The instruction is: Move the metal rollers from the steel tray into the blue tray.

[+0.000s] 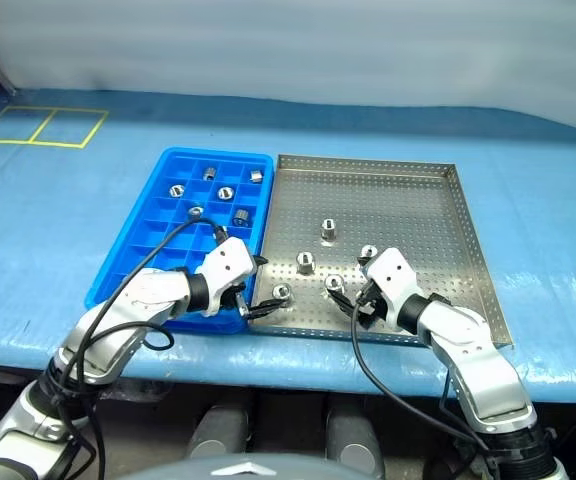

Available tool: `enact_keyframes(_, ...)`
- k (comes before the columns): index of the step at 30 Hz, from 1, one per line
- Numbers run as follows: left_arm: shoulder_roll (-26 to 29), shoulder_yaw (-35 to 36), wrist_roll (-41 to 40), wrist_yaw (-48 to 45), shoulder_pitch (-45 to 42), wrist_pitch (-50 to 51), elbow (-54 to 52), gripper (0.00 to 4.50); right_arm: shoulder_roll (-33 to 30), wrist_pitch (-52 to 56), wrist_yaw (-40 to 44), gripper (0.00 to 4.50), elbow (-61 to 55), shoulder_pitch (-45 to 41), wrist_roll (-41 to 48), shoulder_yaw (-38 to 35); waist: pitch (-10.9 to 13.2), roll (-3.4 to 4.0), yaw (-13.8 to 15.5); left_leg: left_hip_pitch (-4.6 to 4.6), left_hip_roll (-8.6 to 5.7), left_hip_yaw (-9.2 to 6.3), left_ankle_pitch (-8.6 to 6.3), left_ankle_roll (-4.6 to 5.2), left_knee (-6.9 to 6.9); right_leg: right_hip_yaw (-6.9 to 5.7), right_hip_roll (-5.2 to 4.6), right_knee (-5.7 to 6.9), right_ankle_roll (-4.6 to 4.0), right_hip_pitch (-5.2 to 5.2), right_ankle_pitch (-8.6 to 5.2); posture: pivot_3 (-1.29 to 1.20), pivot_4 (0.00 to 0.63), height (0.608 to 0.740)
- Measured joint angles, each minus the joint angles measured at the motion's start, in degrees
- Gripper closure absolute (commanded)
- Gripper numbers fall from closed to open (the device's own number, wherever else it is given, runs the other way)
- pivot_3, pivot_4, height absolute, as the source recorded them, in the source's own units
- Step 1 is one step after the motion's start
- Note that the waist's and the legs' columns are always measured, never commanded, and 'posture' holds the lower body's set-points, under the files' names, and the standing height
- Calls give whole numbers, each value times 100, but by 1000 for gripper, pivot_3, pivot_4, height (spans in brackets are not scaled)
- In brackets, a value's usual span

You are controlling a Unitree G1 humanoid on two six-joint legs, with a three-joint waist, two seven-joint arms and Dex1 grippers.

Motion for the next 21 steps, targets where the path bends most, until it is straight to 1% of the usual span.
enact_keyframes(9, 4, -671, 525, -183, -530, -84, 442, 0, 65, -106, -85, 67, 6, 5, -107, 40, -2, 4, -56, 4, 0, -1, 0, 0, -1, 0, 1, 1, 0, 2, 0, 105, 150, 740)
enact_keyframes(15, 0, -868, 751, -326, -664, -96, 564, 0, 96, -137, -101, 67, 8, -3, -139, 43, -20, 28, -67, 14, 0, -1, 0, 1, 2, 1, 0, 1, 0, 15, 0, 112, 150, 740)
enact_keyframes(18, -5, -871, 781, -374, -666, -94, 605, 562, 113, -201, -129, 0, 13, -10, -166, 43, -30, 42, -72, 17, 0, -1, 0, 1, 2, 1, 0, 2, 1, 17, 0, 117, 150, 740)
enact_keyframes(21, -15, -860, 780, -396, -662, -80, 631, 1569, 136, -213, -137, 0, 26, -54, -193, 43, -39, 57, -72, 18, 0, -1, 1, 1, 2, 1, 0, 2, 1, 18, 0, 124, 150, 740)
